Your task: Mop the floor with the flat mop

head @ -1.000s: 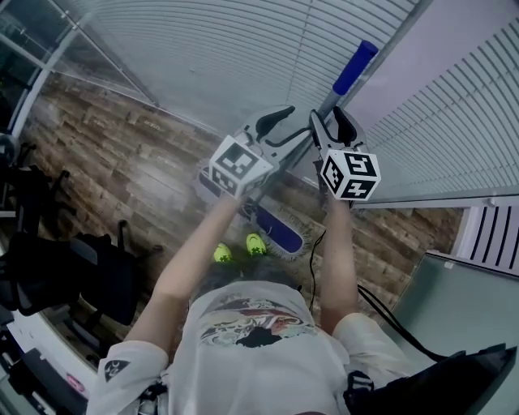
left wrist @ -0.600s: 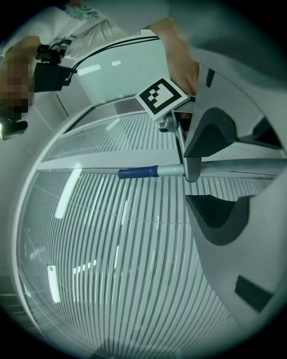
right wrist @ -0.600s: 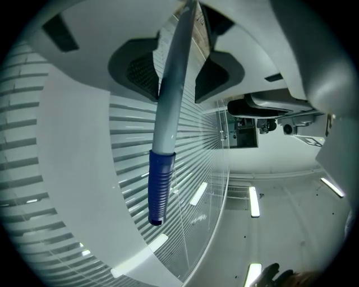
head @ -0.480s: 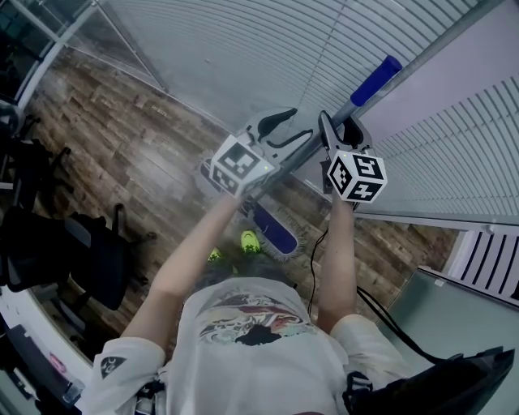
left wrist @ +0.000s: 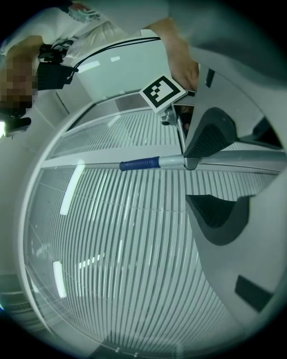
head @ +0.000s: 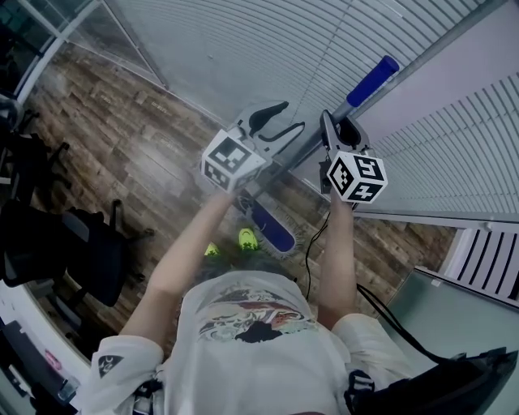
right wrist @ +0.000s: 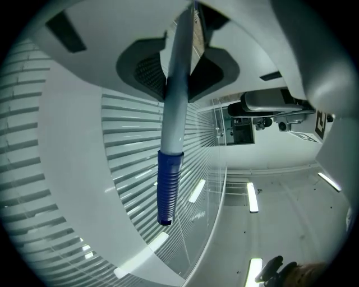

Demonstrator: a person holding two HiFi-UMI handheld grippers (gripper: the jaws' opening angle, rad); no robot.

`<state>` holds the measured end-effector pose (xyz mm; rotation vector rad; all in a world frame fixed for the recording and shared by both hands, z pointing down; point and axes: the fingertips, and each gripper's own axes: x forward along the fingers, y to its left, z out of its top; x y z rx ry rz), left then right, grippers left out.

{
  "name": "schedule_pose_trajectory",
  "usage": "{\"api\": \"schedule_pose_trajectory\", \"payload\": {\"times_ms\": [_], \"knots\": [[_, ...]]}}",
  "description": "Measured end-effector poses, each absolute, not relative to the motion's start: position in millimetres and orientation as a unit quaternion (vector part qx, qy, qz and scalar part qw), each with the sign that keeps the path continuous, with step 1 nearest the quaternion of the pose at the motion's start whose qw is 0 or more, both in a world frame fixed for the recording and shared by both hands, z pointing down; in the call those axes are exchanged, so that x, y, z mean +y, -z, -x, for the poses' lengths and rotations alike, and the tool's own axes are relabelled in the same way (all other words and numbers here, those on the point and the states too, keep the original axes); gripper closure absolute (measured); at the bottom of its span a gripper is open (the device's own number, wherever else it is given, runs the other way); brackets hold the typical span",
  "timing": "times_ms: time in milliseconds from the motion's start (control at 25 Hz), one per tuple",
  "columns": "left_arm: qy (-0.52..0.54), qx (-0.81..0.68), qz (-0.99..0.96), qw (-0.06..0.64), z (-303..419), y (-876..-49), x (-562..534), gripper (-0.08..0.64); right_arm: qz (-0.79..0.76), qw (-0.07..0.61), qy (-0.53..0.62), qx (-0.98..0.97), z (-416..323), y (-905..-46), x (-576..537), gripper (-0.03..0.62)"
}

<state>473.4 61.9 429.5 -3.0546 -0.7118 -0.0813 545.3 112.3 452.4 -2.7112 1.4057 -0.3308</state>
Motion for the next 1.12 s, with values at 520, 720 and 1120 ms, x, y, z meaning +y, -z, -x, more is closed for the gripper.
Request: {"api": "schedule_pose_trajectory", "payload": {"times_ms": [520, 720, 1120], "knots": [[-0.008, -0.187, 0.982, -0.001, -422.1, -393.3, 6.5, 0.374, 0.831, 0.017, 0.101, 0.546, -478.8, -425.0, 26.2, 0.471], [-0.029, -0.167, 0.986, -0.007, -399.8, -375.8, -23.9, 0.374, 0.820, 0.005, 0.099, 0.564, -449.7, -418.3, -5.3, 0.471], [-0.063, -0.156, 0.986, 0.002, -356.8, -339.7, -75.8, 0.374, 0.782, -0.011, 0.078, 0.619, -379.0, -404.7, -75.3, 0.474]]}}
